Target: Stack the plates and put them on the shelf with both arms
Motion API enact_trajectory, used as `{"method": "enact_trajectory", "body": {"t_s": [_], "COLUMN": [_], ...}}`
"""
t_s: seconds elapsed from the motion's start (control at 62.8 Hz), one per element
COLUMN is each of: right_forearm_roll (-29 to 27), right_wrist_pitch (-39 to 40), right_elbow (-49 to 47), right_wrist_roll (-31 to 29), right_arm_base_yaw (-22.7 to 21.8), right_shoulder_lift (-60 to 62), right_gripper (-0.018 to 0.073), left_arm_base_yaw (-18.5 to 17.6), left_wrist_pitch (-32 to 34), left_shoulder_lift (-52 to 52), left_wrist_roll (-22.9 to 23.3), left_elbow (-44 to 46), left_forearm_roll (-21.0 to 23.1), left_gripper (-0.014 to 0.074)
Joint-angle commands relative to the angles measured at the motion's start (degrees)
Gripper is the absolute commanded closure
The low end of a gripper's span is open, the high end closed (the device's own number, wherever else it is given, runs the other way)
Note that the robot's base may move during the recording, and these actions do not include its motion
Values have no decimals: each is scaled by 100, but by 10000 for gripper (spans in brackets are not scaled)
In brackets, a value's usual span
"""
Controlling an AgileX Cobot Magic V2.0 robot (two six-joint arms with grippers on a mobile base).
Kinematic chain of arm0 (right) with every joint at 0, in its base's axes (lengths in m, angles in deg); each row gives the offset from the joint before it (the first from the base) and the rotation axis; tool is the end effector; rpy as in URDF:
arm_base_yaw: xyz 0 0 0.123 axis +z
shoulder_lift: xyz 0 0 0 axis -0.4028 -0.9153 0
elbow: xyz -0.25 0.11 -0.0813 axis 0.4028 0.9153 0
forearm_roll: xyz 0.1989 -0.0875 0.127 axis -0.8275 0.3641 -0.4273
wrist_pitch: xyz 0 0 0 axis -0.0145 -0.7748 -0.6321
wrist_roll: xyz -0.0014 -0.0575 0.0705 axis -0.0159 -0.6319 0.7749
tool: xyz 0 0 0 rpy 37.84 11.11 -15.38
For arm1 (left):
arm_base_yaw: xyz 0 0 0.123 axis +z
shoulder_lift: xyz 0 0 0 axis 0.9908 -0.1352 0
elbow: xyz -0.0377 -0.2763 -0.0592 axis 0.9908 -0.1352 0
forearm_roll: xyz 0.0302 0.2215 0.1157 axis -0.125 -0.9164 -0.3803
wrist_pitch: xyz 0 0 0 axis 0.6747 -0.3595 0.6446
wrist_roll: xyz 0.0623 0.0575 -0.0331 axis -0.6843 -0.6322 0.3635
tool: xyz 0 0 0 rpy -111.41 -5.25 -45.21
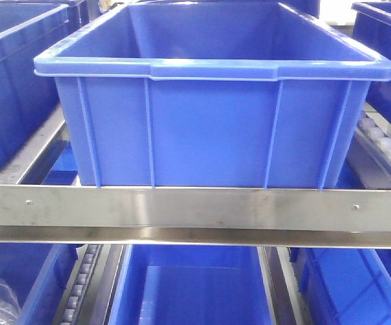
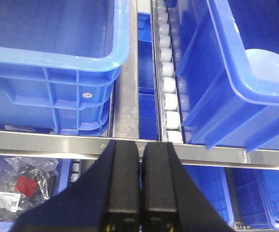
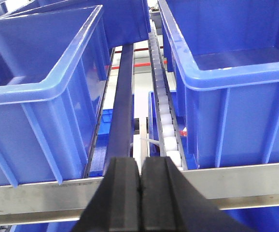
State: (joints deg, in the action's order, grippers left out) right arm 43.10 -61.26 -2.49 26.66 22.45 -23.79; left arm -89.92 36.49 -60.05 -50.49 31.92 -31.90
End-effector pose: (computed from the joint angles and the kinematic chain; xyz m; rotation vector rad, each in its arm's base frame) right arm 0.0568 -0.0011 0.1973 0.1525 1.5732 0.1185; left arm 0.1397 -0.0261 0.2904 -0.0419 2.0546 -0.3034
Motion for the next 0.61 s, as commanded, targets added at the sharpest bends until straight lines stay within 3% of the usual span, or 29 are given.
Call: {"method": "enact_trajectory", "body": {"t_s": [0.0,0.048,0.255,0.414,0.589], "right_forearm_roll": [70,70,70,70,70], "right_wrist_pitch": [561,561,561,561,561], "right_elbow": [-86,-86,-86,-86,-86], "right_wrist_roll": [5,5,5,5,5], "right_arm_base_yaw": [-46,-46,-46,-46,-46], "right_shoulder_lift": [123,123,123,123,123], "right_gripper": [525,525,525,525,525], "left_arm_base_yaw": [-10,-10,26,219,338], "left_wrist_pitch": [441,455,814,1775,2359], "left_shoulder_lift": [51,145,994,2031,3157], "left_wrist_roll": [1,1,1,12,21], "left_elbow": [160,160,-192,-1271,-2424], "left_forearm_roll": [-63,-459,-1013,-1000,-948], "left_gripper": [506,506,506,506,506]}}
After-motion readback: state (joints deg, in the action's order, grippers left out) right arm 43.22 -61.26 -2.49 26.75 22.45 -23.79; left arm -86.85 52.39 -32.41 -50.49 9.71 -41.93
